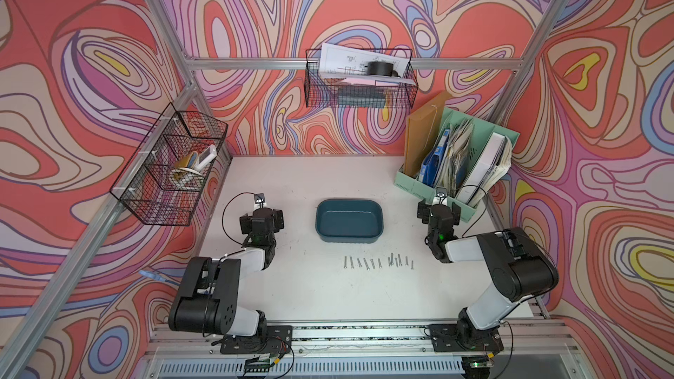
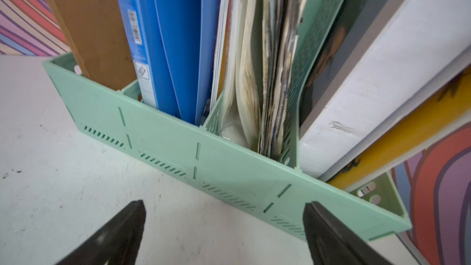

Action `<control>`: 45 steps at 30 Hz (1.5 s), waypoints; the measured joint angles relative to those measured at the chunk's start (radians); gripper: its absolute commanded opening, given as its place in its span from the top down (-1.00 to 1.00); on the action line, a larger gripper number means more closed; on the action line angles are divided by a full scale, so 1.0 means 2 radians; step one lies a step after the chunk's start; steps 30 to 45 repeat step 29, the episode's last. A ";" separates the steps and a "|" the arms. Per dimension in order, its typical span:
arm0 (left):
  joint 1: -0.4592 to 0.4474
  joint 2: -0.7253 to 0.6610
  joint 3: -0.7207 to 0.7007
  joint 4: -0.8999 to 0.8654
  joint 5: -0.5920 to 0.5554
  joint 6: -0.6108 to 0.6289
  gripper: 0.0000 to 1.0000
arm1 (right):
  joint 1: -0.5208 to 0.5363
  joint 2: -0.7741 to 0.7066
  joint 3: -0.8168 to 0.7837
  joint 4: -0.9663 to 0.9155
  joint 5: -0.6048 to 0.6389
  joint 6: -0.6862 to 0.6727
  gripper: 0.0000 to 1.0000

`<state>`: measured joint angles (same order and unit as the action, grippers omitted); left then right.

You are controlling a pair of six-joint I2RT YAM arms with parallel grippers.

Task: Take out the screws from the storage box
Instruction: Reset both arms

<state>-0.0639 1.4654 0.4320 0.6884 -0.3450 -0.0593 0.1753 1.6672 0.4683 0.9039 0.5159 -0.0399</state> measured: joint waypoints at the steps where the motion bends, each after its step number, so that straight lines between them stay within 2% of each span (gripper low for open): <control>1: 0.000 0.006 -0.002 0.006 0.009 0.002 -0.97 | -0.009 -0.003 -0.014 0.018 -0.015 0.002 -0.96; 4: 0.002 0.024 -0.024 0.060 0.034 0.007 -0.97 | -0.038 0.008 -0.058 0.093 -0.055 0.010 -0.96; 6: 0.003 0.032 -0.044 0.082 0.047 0.009 -0.98 | -0.047 0.016 -0.067 0.098 -0.070 0.016 -0.96; 12: 0.006 0.038 -0.042 0.100 0.055 0.013 -0.97 | -0.063 0.018 -0.009 0.068 -0.110 0.033 -0.96; 45: 0.006 0.038 -0.038 0.105 0.056 0.013 -0.97 | -0.070 0.018 -0.007 0.044 -0.127 0.043 -0.96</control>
